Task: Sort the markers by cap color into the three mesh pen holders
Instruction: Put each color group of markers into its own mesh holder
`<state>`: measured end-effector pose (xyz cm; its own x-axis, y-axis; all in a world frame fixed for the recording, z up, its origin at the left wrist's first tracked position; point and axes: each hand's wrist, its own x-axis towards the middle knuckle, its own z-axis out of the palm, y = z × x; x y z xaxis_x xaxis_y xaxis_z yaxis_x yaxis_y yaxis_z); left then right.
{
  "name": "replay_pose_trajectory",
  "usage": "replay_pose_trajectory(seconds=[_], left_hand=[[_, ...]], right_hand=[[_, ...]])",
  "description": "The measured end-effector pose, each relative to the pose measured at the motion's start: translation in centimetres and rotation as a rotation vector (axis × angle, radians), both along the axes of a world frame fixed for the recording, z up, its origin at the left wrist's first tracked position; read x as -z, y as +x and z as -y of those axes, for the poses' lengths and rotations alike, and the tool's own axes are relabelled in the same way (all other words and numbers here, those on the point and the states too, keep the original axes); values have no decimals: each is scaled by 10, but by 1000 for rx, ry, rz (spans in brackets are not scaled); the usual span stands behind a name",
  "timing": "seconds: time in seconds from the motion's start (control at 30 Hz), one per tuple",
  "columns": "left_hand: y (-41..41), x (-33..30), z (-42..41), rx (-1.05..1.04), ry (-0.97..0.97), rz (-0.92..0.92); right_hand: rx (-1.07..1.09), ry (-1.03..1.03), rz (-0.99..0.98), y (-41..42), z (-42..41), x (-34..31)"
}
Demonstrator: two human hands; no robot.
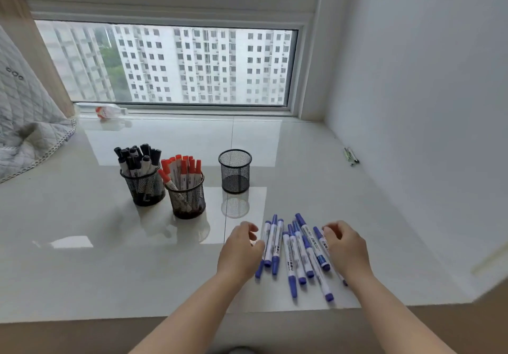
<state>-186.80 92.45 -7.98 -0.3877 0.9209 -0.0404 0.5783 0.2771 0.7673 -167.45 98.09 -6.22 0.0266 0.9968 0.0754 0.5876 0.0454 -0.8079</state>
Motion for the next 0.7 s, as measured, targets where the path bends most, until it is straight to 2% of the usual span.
replay_pose_trajectory(seconds=[0.1, 0.23, 0.37, 0.5, 0.7], left_hand=[[14, 4, -10, -8, -53, -59], [33, 12, -21, -35, -72, -230], [44, 22, -29, -56, -107, -344], [40, 29, -33, -102, -103, -351], [32, 27, -34, -107, -109, -304]], right_hand=[[100, -3, 29, 5, 2, 11], [101, -52, 276, 0, 7, 28], [81, -48, 390, -10, 8, 37], [81, -27, 506, -10, 5, 45], [73, -41, 502, -7, -3, 50]])
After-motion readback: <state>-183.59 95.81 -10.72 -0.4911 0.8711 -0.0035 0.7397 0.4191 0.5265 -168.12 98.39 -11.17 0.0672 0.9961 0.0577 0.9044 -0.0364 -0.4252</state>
